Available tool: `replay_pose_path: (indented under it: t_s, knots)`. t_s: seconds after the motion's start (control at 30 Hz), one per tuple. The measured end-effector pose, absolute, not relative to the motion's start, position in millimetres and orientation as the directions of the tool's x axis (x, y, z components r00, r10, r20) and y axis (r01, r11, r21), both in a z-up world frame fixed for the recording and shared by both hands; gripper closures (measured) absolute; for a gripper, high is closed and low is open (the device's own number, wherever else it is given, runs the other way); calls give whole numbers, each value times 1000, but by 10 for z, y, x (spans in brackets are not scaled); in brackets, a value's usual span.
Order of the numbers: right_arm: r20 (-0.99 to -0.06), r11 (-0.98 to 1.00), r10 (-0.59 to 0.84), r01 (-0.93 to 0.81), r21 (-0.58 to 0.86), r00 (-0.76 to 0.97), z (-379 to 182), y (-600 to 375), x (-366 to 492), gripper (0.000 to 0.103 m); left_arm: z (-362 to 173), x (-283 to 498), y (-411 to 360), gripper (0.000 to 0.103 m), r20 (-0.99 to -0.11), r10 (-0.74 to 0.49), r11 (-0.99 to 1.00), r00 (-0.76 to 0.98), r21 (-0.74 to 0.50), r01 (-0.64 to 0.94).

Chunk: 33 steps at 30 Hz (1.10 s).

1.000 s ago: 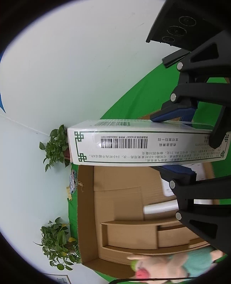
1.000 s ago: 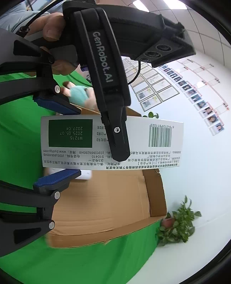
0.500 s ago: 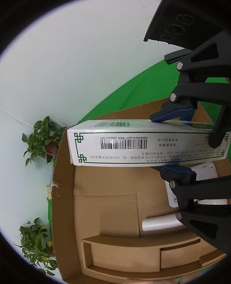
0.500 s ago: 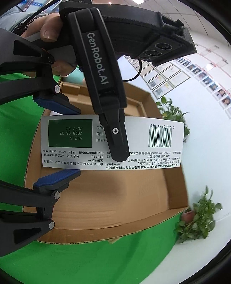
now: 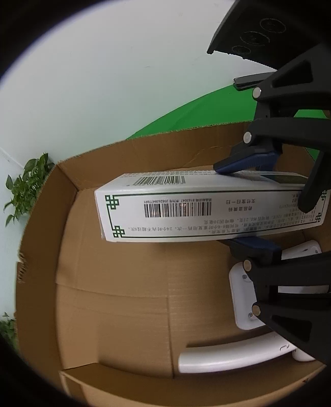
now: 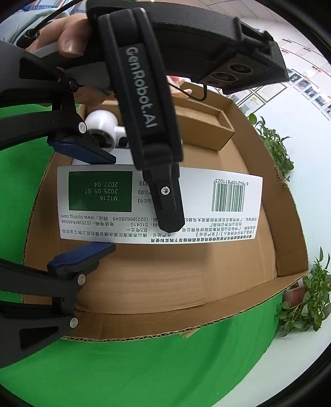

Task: Organize objects
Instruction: 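Carry the printed box into the tray beside the white device, then set the printed box down in the tray and open the right tool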

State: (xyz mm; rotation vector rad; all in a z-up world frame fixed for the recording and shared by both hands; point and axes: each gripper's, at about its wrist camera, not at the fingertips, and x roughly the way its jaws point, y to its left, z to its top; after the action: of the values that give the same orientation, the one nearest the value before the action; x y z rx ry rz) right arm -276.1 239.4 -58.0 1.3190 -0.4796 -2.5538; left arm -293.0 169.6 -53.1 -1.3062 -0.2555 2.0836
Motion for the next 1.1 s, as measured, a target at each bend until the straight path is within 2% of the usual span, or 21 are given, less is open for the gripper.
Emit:
replay_pose_path:
  t_s: [0.07,0.23,0.5,0.7,0.8,0.9,1.1]
  knots:
    - [-761,-930,-325,44,365,-562,-624,2369,-2771,45,-619,-2947,1709,53,-753,600,-780,-271,-474,-409]
    - [-796,-949,-280,31,313,-536,-703,2317,-2812,45,-708,-2942,1703,53,-773,587,-785,-240,-471,-401]
    - [-803,-951,-258,-6,309,-538,-808,2433,-2865,45,-468,-2763,1528,54,-798,479,-856,-365,-334,-394]
    - [-817,-940,-288,-16,341,-500,-987,2409,-2960,42,-246,-2569,1145,54,-763,447,-885,-467,-302,-354]
    - [-838,-964,-218,-25,266,-500,-1020,2339,-2930,39,-195,-2404,914,53,-743,418,-903,-522,-280,-326]
    - [-815,-962,-220,-21,273,-536,-949,2320,-2859,39,-133,-2282,666,53,-716,396,-916,-575,-261,-306]
    - [-802,-980,-166,5,199,-573,-833,2149,-2722,40,-50,-2181,360,53,-670,348,-936,-655,-212,-280]
